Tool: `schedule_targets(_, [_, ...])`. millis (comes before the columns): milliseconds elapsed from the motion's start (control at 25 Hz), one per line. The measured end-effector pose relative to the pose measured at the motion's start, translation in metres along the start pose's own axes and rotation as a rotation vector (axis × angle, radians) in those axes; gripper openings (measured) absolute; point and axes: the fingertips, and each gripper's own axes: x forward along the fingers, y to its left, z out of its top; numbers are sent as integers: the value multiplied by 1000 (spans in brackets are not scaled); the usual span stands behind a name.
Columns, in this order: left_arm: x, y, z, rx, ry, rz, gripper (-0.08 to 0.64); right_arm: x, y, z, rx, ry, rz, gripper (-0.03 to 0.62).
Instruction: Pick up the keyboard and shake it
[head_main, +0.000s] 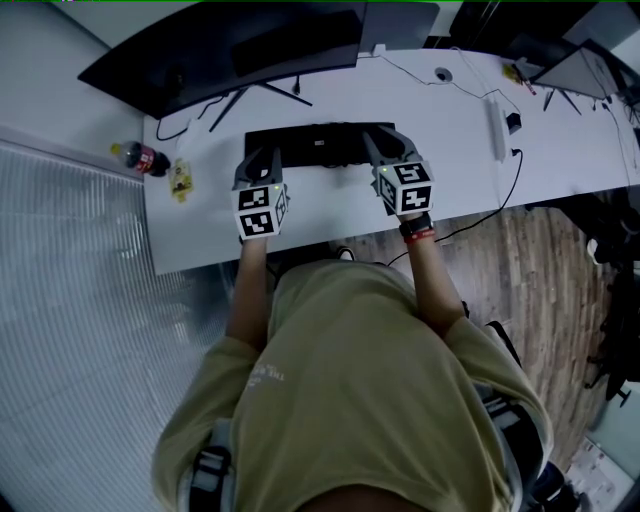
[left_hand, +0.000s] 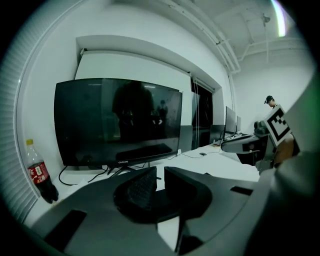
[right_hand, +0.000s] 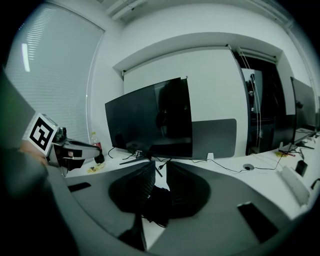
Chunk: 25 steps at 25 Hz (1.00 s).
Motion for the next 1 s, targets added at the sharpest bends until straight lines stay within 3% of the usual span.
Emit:
schedule_targets(280, [-5, -8, 23, -15, -57, -19, 27, -8, -4, 16, 22, -44, -21, 48])
schedule_targets(800, [-1, -18, 18, -29, -66, -49, 18, -17, -6, 5, 16, -50, -42, 23])
schedule_targets(1000, [-9, -24, 33, -115, -161, -86, 18, -22, -8, 0, 43, -50, -44, 23])
